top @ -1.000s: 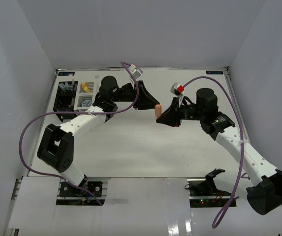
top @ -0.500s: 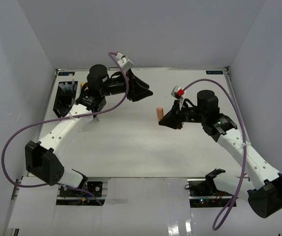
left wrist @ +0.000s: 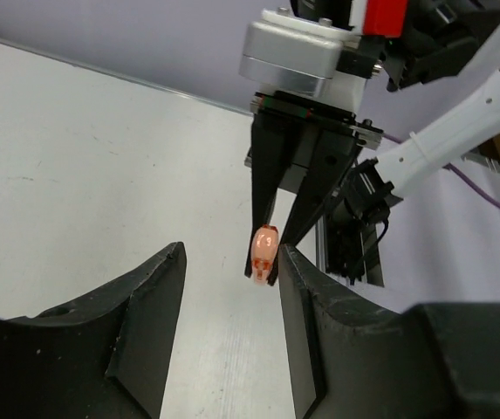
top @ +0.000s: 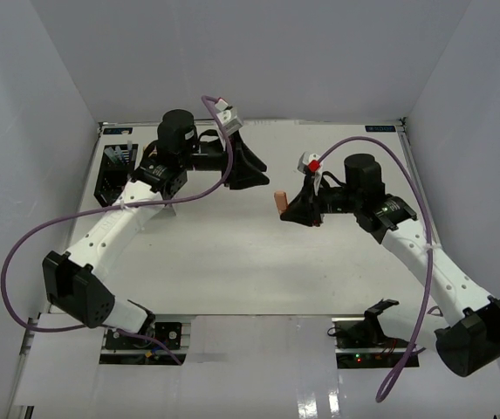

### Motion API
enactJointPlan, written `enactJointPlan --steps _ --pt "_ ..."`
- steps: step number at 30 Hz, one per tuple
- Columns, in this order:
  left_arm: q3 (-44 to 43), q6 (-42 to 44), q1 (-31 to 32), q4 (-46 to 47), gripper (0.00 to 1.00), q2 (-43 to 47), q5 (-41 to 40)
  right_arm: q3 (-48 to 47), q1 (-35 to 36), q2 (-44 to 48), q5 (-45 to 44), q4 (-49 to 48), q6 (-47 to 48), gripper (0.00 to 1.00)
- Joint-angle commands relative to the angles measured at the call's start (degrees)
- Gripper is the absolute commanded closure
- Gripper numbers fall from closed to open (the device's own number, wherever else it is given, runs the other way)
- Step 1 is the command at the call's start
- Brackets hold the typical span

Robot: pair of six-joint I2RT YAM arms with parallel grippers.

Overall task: Sort the stationery into containers
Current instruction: Close the pen cap on the pen.

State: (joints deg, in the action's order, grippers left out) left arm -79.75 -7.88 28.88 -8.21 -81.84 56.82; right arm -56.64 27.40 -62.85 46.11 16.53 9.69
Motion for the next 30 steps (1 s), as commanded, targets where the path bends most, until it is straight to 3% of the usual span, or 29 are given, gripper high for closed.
enactJointPlan --steps 1,11,22,30 --pt "-4.6 7.5 0.1 -7.2 0.43 -1.1 6.1 -5.9 0.0 -2.7 2.3 4.4 5.7 0.92" --pt "-7.4 19.3 0.1 -18.1 0.48 -4.2 4.4 -11.8 2.6 -8.8 0.4 11.3 9.7 0.92" --pt "-4.1 27.0 0.1 -26.1 0.54 -5.3 -1.3 -15.0 3.8 -15.1 -3.2 16.9 13.4 0.92" --pt "-4.2 30.3 0.1 -27.5 0.56 -5.9 -0.8 -16.4 4.7 -18.4 -3.8 17.5 14.3 0.92"
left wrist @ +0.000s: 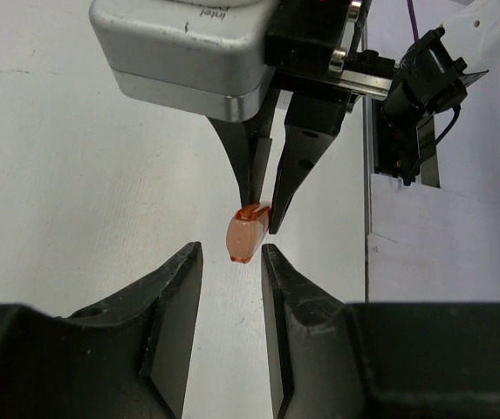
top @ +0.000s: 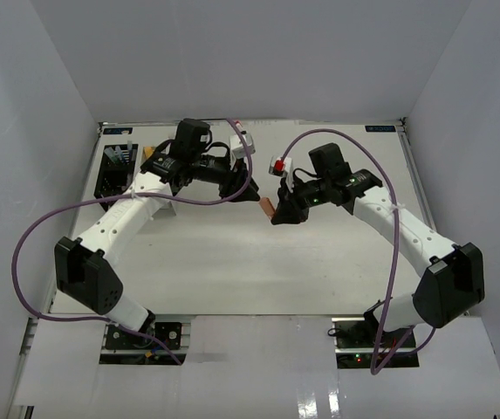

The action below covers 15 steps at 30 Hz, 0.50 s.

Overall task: Sort the stationery into containers
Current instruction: Close the pen cap on the pen.

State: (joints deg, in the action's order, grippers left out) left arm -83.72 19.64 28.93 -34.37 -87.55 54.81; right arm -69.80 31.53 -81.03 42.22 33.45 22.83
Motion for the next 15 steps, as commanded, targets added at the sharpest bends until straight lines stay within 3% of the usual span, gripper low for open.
enactJointPlan --steps 1,15 --pt "-0.6 2.4 0.2 -1.3 0.56 -0.4 1.7 -3.5 0.8 -0.4 0.0 0.6 1.2 0.92" --pt "-1.5 1.3 1.5 -1.4 0.58 -3.9 5.1 -5.2 1.2 -1.1 0.0 0.9 1.9 0.92"
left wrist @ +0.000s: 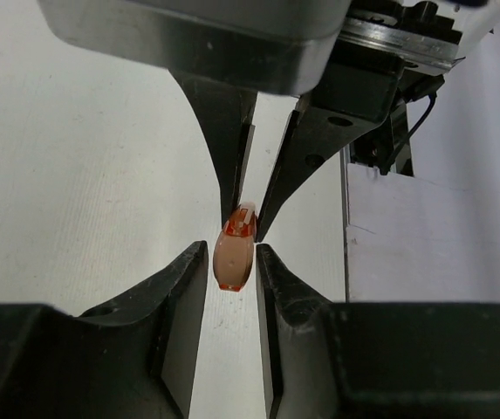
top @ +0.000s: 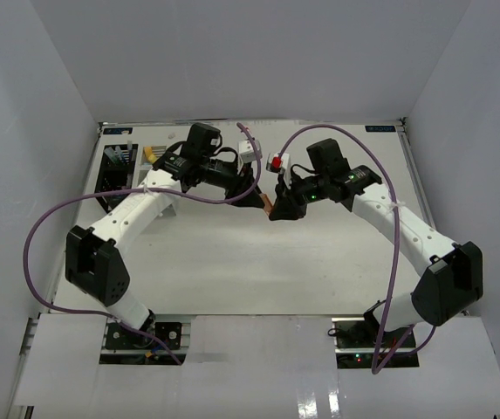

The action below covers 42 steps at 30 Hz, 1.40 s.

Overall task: Sort the stationery into containers
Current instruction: Close the pen cap on the pen, then place the pen in the storage box.

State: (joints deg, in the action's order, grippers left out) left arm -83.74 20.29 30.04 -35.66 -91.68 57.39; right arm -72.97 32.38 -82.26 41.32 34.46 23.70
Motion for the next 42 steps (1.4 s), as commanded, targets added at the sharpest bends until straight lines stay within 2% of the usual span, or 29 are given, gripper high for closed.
enactJointPlan --steps 1,4,23,26,27,29,42 --pt "-1.7 0.5 0.4 0.0 0.61 0.1 2.9 -1.9 0.3 0.3 0.9 -0.1 1.1 0.92" --pt "-2.4 0.2 0.5 -0.1 0.67 -0.5 3.5 -1.6 0.2 0.4 0.9 -0.1 1.1 0.92" --pt "-2.4 -0.7 0.7 -0.6 0.67 -0.2 5.0 -1.2 0.2 0.8 0.6 -0.1 1.1 0.92" --pt "-2.7 -0.9 0.7 -0.7 0.75 -0.3 5.4 -1.1 0.3 0.8 0.5 -0.1 1.2 0.92" --pt "-2.7 -1.0 0.7 -0.7 0.89 -0.5 5.9 -1.1 0.2 0.8 0.4 -0.1 1.1 0.92" --pt "-2.6 -1.1 0.8 -0.6 1.00 -0.8 6.2 -1.1 0.3 1.0 0.6 -0.4 1.1 0.92" --pt "1.7 -1.5 3.6 -1.6 1.00 -1.6 7.7 -4.7 0.4 2.0 -0.6 -2.5 0.2 0.92"
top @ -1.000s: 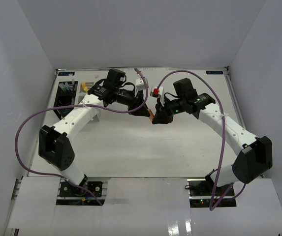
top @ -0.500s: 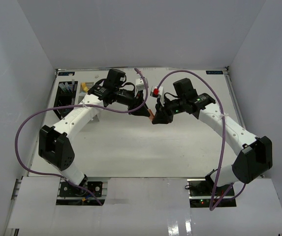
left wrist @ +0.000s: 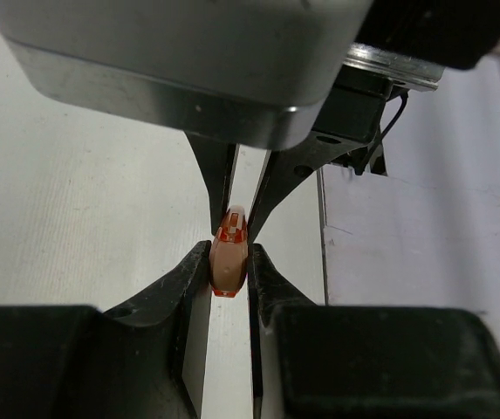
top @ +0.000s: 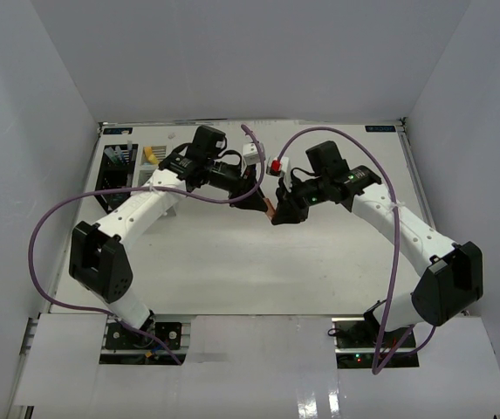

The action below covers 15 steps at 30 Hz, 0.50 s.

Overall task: Sort the stationery into containers
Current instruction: Place the pen in the storage box.

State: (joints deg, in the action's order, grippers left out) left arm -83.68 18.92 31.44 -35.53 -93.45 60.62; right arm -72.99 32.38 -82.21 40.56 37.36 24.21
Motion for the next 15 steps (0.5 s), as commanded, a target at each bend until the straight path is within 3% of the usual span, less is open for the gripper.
enactJointPlan --steps 1,15 --pt "2.0 -0.1 2.3 -1.7 1.00 0.4 4.6 -4.8 0.4 2.1 0.1 -5.7 -0.5 0.92" --pt "3.7 -0.6 5.2 -1.5 1.00 -0.2 5.9 -3.8 0.3 5.0 -1.8 -15.6 -6.4 0.92"
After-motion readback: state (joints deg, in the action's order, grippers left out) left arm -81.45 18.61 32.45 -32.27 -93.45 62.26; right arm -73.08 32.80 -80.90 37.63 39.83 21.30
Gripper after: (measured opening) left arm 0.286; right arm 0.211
